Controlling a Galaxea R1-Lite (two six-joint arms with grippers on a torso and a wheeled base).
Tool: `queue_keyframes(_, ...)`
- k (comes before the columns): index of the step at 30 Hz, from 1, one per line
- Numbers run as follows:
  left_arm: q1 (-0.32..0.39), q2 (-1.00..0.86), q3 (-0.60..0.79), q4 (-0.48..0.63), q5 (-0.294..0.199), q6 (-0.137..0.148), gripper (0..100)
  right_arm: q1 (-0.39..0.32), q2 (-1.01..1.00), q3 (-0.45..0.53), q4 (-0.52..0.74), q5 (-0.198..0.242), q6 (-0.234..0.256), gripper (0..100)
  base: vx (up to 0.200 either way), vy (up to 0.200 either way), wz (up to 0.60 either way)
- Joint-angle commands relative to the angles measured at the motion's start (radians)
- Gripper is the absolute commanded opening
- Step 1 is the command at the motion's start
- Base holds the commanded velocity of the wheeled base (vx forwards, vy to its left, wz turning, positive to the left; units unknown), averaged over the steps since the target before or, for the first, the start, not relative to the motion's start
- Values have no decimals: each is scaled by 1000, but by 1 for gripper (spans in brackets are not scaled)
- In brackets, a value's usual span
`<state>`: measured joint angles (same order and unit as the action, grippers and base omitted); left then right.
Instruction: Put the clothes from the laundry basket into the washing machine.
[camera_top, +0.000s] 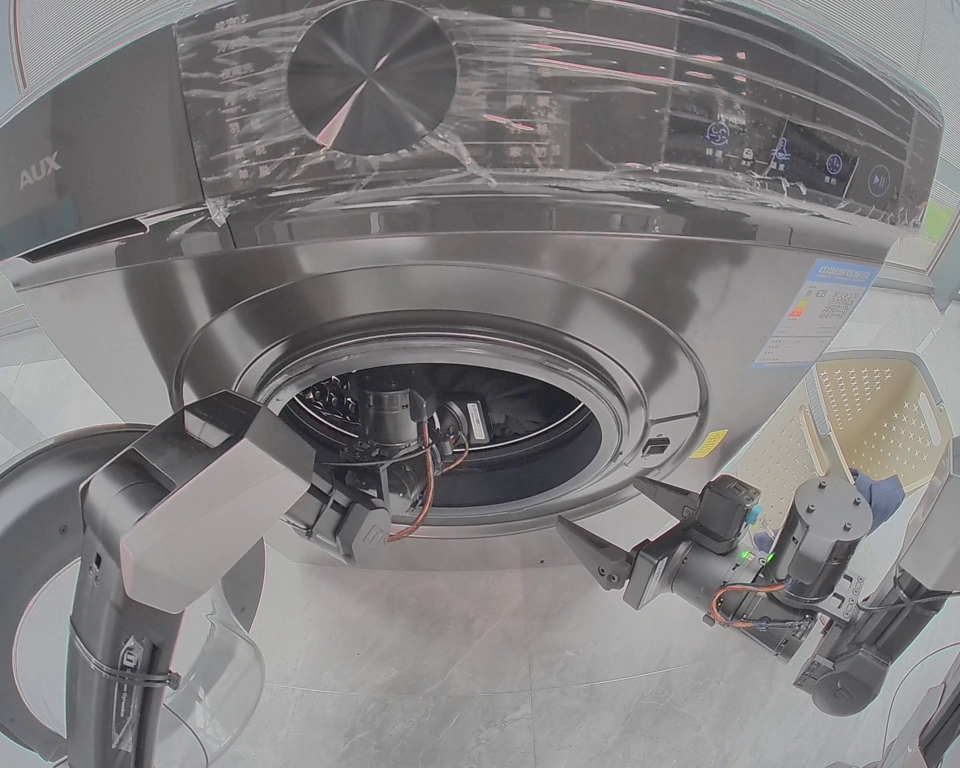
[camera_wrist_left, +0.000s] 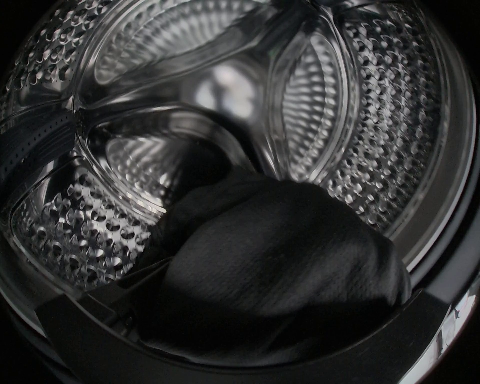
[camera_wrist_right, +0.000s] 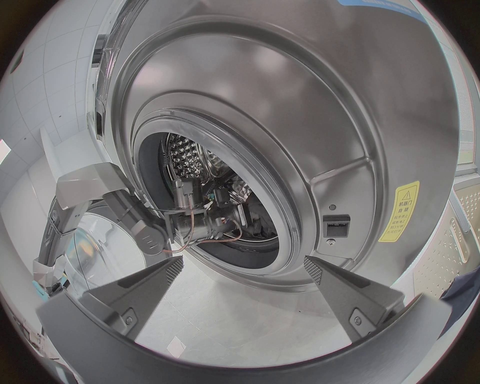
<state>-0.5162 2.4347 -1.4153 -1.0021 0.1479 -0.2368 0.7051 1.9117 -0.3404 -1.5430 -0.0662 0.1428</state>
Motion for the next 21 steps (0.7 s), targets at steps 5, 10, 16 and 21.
queue_keyframes(5, -71, -226, 312, 5, -24, 21, 100, 5, 1, 1, 0, 0, 1, 100, 0, 0, 0)
queue_keyframes(10, -85, -304, 417, -3, -19, 44, 100, 5, 1, 1, 0, 0, 1, 100, 0, 0, 0)
queue_keyframes(16, -87, -325, 420, -10, -25, 57, 100, 7, 1, 1, 0, 0, 1, 100, 0, 0, 0)
queue_keyframes(21, -85, -235, 369, -55, -34, 59, 100, 5, 1, 1, 0, 0, 1, 100, 0, 0, 0)
